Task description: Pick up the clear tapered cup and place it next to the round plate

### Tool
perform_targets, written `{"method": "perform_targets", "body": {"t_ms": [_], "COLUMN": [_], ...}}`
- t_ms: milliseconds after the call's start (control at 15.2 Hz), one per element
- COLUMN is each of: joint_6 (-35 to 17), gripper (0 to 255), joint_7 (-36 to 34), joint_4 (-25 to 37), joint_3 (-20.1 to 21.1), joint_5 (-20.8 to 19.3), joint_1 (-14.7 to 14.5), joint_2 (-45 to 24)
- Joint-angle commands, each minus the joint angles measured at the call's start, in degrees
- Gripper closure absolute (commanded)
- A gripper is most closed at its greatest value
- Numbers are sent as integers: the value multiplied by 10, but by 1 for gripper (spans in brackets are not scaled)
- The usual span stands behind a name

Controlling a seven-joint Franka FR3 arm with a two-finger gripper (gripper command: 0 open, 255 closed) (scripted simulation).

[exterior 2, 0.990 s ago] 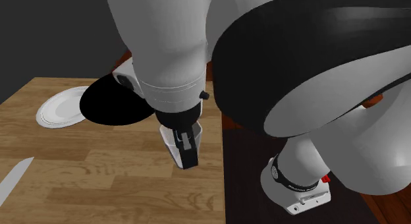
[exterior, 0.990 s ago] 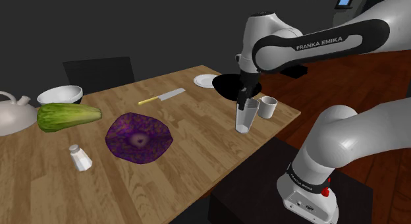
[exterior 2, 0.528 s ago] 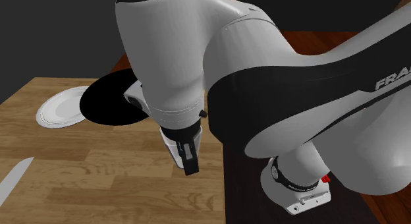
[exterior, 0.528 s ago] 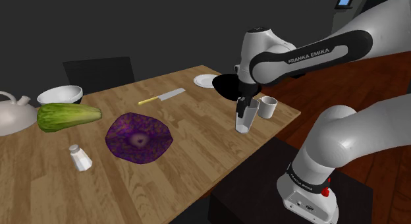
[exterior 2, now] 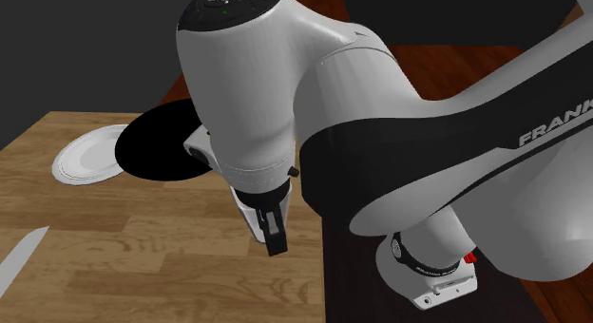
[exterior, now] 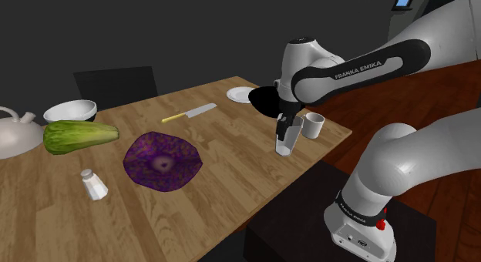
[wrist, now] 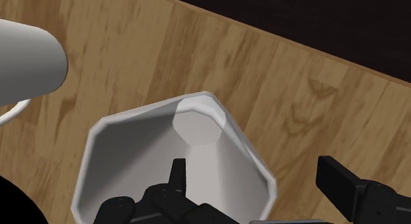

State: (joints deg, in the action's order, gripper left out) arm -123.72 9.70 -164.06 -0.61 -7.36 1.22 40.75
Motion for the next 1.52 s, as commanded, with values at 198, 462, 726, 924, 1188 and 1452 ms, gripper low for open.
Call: {"method": "perform_targets", "body": {"t_ms": [198, 462, 726, 924, 1188, 1452], "joint_6": [0, 0, 10, 39, 77, 112], "gripper": [255, 255, 255, 255, 255, 255], "joint_7": [0, 0, 1, 4, 8, 11], "joint_4": [0, 0, 5, 22, 46, 71], "joint_3": [0, 0, 0, 0, 1, 1], "joint_5": [0, 0, 1, 3, 6, 8], "joint_1": [0, 0, -1, -2, -3, -4], "joint_2": [0, 0, 5, 18, 31, 41]}}
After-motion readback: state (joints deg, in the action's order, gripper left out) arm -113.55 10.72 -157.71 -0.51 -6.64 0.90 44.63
